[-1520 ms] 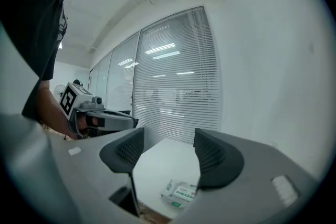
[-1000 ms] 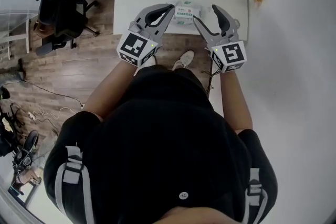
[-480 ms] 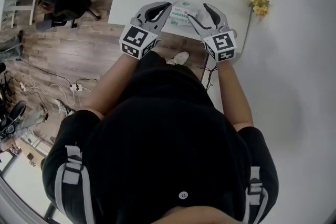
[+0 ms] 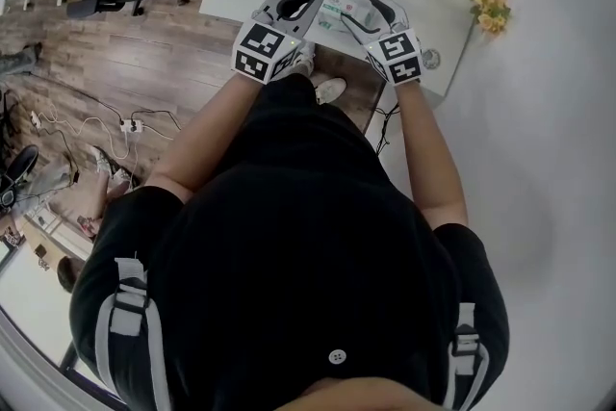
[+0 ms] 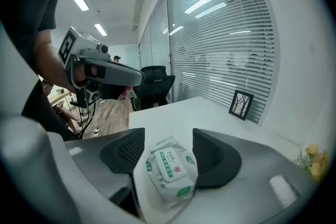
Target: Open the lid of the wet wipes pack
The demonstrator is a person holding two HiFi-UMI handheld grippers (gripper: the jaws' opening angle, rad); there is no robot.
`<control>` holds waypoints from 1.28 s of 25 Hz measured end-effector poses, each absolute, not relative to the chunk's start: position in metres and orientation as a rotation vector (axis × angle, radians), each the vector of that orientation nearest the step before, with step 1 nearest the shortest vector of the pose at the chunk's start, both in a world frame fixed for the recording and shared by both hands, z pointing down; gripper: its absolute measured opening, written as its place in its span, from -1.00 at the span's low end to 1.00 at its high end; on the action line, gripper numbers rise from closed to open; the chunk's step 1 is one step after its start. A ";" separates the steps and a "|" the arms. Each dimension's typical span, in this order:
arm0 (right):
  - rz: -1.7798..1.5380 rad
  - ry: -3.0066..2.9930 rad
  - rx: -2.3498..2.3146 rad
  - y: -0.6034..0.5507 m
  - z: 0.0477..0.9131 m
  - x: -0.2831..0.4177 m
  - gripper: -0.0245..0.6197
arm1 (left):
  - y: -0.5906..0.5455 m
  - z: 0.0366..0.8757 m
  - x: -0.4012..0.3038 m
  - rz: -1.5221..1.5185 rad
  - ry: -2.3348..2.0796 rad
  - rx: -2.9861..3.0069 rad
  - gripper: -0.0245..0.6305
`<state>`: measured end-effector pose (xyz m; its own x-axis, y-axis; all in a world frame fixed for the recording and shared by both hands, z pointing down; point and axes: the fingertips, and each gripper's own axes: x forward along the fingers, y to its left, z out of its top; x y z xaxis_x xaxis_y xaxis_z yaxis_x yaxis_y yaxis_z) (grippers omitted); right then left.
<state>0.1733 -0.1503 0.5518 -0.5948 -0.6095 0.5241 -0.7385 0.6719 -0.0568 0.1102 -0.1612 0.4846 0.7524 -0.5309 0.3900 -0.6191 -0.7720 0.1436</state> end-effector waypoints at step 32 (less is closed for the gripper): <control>0.374 -2.060 0.604 -0.164 0.702 0.141 0.02 | -0.188 0.659 0.109 0.809 -0.772 2.409 -0.90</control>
